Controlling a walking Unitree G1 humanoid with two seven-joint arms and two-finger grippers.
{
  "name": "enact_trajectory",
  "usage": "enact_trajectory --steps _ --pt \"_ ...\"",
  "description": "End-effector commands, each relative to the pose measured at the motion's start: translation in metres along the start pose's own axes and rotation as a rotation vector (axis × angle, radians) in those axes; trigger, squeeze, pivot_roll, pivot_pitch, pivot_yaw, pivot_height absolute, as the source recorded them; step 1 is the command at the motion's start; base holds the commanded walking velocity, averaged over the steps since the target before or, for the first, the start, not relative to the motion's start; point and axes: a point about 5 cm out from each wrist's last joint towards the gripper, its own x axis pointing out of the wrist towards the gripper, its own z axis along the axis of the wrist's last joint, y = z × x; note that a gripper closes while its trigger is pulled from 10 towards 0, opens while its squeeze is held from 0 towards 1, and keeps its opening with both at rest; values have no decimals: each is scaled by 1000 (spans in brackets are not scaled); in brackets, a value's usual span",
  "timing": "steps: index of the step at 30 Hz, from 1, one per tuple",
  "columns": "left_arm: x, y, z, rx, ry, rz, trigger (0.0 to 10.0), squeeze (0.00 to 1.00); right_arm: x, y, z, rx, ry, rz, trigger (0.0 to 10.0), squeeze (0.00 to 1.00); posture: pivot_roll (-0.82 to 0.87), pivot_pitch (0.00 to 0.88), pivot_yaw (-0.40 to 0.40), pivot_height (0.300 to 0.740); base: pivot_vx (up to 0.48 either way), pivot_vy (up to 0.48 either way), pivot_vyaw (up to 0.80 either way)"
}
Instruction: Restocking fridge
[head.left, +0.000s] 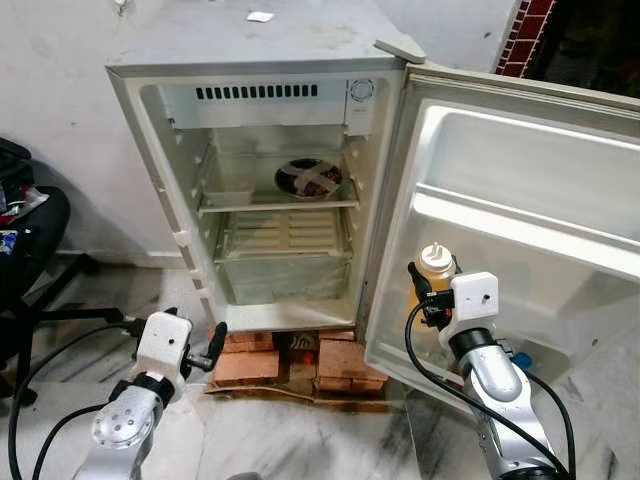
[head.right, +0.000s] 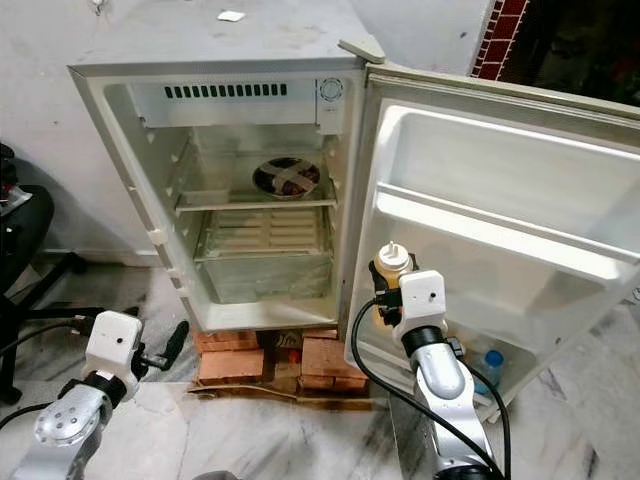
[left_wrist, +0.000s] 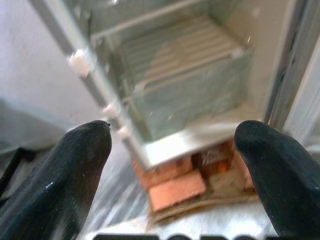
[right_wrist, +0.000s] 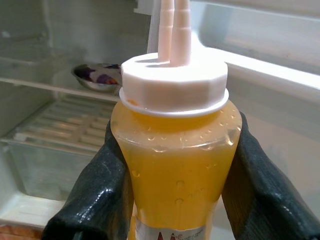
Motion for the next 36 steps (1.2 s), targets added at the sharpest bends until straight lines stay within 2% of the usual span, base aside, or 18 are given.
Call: enact_trajectory --steps 1,3,4,6,8,9,10,14,18,25,31,36 --pt "0 5 3 20 3 25 10000 0 3 -4 10 -16 -50 -25 10000 0 9 0 -30 740 0 0 0" --pt "-1 7 11 -14 -16 88 10000 0 4 -8 11 -11 -50 -53 10000 0 10 0 -32 740 0 0 0" --pt "-1 9 23 -83 -55 173 10000 0 4 -12 12 17 -51 -85 10000 0 12 0 -32 740 0 0 0" --pt "-1 9 28 -107 -85 206 10000 0 5 -13 12 51 -50 -97 10000 0 16 0 -35 740 0 0 0" --pt "0 8 33 -92 -133 233 10000 0 6 -14 12 80 -50 -106 10000 0 17 0 -38 740 0 0 0" --pt "1 5 40 -53 -189 261 10000 0 7 -13 13 81 -49 -109 10000 0 15 0 -37 740 0 0 0" --pt "2 4 43 -41 -205 268 10000 0 7 -13 13 84 -47 -109 10000 0 15 0 -37 740 0 0 0" --pt "9 -5 47 -15 -229 236 10000 0 8 -10 12 102 -38 -104 10000 0 14 0 -33 740 0 0 0" --pt "12 -14 52 -61 -233 174 10000 0 8 -10 10 103 -34 -104 10000 0 10 0 -19 740 0 0 -800" --pt "15 -15 53 -59 -249 162 10000 0 3 -6 7 117 -21 -97 10000 0 9 0 -8 740 0 0 -800" --pt "16 -18 54 -63 -251 140 10000 0 5 -5 8 116 -23 -87 10000 0 11 0 -11 740 0 0 0" --pt "15 -23 52 -62 -248 124 10000 0 8 -6 9 106 -25 -83 10000 0 9 0 -14 740 309 -130 0"
